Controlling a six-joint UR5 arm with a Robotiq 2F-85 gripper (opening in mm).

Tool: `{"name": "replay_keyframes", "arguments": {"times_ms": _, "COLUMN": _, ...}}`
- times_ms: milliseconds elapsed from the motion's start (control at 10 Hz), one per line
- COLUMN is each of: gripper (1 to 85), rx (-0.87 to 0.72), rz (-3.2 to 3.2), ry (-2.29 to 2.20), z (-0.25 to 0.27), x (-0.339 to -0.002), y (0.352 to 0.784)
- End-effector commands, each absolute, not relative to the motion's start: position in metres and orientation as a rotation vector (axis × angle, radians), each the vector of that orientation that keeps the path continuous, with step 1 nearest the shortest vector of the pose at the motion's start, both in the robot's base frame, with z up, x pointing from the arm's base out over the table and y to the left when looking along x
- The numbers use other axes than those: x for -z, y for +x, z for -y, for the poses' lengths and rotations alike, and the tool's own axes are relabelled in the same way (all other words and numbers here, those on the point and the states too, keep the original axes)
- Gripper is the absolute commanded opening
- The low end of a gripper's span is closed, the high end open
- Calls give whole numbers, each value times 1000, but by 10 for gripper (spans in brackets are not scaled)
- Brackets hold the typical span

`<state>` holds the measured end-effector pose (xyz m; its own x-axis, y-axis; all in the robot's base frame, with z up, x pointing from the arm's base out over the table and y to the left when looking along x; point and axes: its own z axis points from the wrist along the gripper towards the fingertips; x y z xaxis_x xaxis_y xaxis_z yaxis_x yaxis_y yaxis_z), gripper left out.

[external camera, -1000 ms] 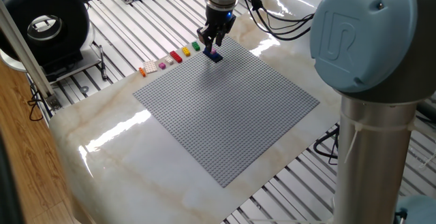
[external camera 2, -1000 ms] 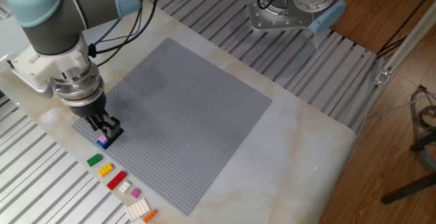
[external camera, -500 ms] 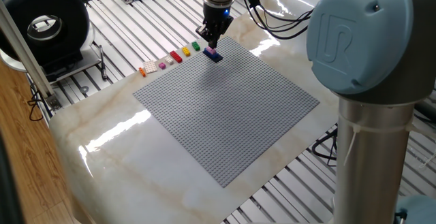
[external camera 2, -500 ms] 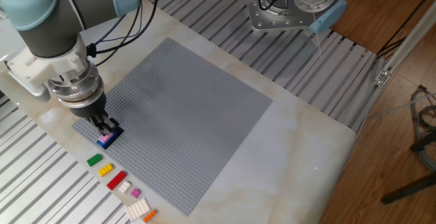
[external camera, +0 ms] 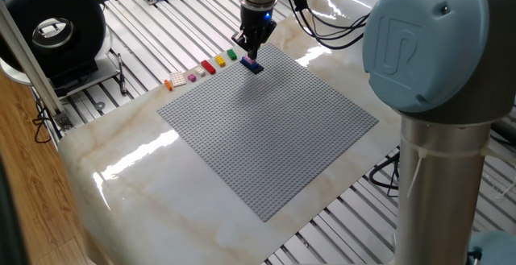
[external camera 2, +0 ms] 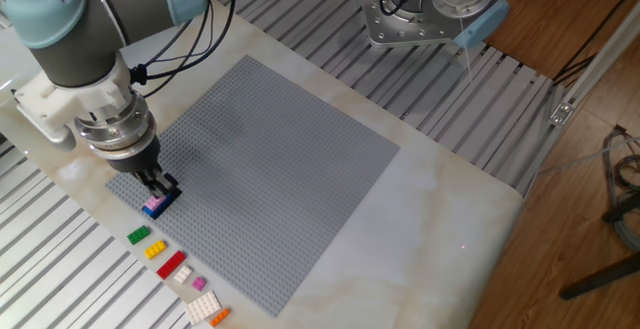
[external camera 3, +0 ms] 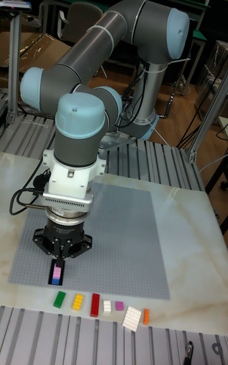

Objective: Stack small Lego blocks one on top of the other

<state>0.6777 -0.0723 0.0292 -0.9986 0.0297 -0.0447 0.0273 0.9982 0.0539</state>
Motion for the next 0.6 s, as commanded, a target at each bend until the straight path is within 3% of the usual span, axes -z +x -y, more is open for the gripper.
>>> {"name": "replay_keyframes", "arguments": {"times_ms": 0, "gripper": 10, "rx": -93, "rz": -3079, "ry": 62, "z": 71, "x": -23, "y": 680}}
{"name": "replay_keyframes", "arguments": {"times_ms": 500, "gripper": 10, "rx": -98, "rz": -3086, "ry": 53, "z": 74, "x": -28, "y": 678}}
